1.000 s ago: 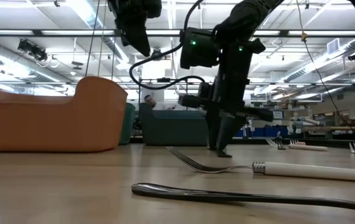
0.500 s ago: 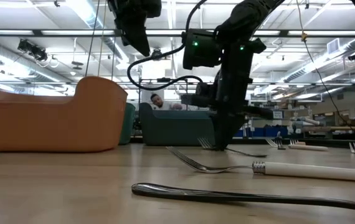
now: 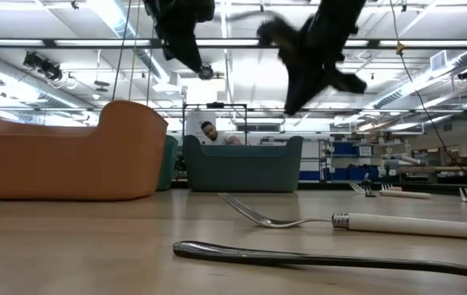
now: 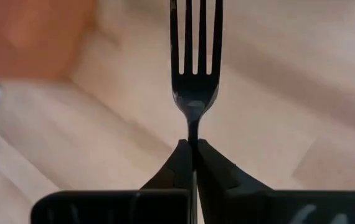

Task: Sort silverware by color (type)
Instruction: Put the black fork into the green bin

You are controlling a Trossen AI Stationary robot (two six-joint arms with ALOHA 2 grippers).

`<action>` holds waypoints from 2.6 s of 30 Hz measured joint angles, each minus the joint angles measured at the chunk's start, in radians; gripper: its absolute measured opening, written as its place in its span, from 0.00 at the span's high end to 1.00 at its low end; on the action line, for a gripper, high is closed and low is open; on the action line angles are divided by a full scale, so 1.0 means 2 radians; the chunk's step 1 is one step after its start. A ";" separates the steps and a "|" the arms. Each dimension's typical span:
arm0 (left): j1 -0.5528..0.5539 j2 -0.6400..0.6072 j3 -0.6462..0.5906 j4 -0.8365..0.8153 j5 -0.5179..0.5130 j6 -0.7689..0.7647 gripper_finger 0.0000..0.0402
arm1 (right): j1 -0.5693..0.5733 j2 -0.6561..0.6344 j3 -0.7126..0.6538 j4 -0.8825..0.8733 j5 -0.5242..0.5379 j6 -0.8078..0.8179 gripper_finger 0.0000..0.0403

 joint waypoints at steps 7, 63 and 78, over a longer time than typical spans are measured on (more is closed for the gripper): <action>0.017 0.000 0.000 0.112 0.000 -0.033 0.74 | -0.008 -0.075 0.000 0.056 0.148 -0.110 0.98; 0.163 0.006 0.000 0.265 0.017 -0.046 0.98 | -0.205 -0.088 0.002 0.296 0.070 -0.519 0.75; 0.245 -0.062 0.000 0.119 -0.061 0.014 0.98 | -0.303 -0.087 0.002 0.269 0.012 -0.548 0.75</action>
